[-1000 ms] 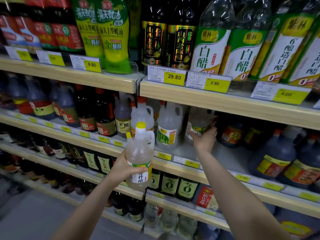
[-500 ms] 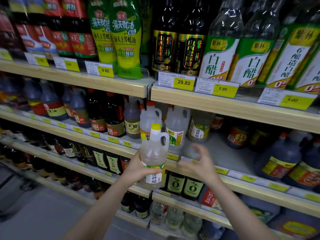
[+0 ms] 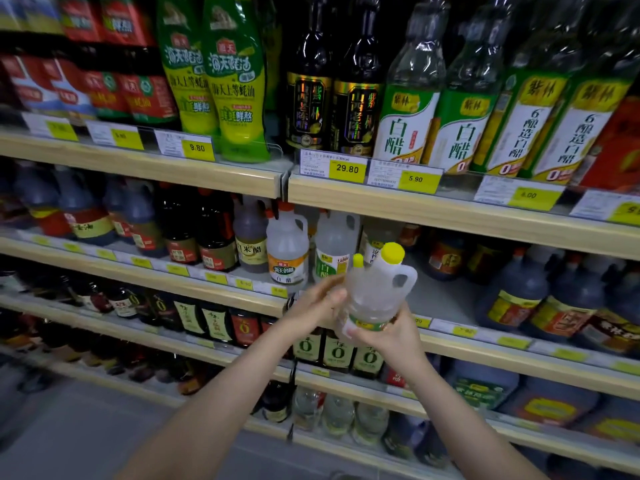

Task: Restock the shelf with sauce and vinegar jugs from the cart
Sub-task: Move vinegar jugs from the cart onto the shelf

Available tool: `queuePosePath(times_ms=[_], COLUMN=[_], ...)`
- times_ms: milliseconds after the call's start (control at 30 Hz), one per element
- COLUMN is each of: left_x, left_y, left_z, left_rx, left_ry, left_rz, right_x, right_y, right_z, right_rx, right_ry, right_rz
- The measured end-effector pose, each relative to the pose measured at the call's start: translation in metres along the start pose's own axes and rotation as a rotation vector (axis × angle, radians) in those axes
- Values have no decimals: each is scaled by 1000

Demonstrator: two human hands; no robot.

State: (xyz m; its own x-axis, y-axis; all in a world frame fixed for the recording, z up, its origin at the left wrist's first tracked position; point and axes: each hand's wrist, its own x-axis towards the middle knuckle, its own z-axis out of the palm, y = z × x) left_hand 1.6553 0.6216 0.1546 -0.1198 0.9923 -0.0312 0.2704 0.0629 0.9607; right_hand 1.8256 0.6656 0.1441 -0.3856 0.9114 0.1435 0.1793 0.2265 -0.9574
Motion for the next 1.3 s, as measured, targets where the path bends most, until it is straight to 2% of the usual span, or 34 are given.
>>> queuePosePath(times_ms=[67, 133, 200, 267, 467, 567, 800, 867, 933, 1067, 1200, 1300], left_x=[6, 10, 12, 13, 18, 21, 1, -26, -64, -151, -223, -271], left_y=[-12, -30, -46, -56, -67, -71, -64, -68, -77, -105, -126, -135], left_z=[-8, -14, -16, -14, -8, -7, -11, -20, -34, -67, -93, -113], left_rx=[126, 434, 689, 763, 774, 765, 686, 598, 508, 481, 397, 386], left_ry=[95, 86, 55, 74, 174, 202, 204, 247, 304, 417, 461, 490], left_rz=[-52, -62, 4, 81, 157, 165, 171, 109, -26, -173, -235, -296], right_x=[15, 34, 53, 66, 96, 108, 107, 91, 64, 2, -49, -81], right_y=[-5, -7, -2, 6, 28, 38, 38, 34, 32, 26, 11, -4], right_z=[-8, -13, -17, -17, -16, -19, -24, -20, -13, 18, 79, 140], right_rx=[-48, -127, -174, -181, -142, -200, -192, -240, -429, -672, -658, -625], right_ry=[53, 99, 120, 119, 73, 20, -49, -3, 54, 100, -156, -452], right_rz=[-42, -58, -58, -25, 79, 126, 177, 143, 97, -21, -4, -14])
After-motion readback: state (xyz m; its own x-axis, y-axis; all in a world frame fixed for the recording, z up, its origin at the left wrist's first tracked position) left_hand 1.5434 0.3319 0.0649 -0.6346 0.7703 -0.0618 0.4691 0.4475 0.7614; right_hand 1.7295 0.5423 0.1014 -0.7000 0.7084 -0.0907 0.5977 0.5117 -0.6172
